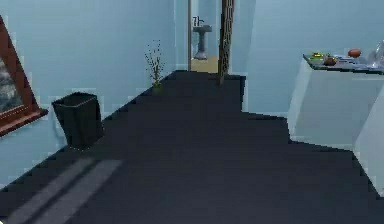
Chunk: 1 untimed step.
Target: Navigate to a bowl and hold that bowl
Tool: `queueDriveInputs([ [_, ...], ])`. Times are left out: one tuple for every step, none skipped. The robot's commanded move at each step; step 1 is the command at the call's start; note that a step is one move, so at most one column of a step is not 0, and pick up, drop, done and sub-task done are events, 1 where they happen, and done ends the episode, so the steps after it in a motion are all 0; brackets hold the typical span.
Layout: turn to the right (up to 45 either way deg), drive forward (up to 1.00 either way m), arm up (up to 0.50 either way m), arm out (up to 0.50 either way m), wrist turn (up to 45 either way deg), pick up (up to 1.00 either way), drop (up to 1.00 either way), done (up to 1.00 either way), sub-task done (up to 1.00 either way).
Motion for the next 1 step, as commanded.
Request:
queueDriveInputs([
  [0.0, 1.0, 0.0, 0.0, 0.0, 0.0, 0.0, 0.0, 0.0],
])
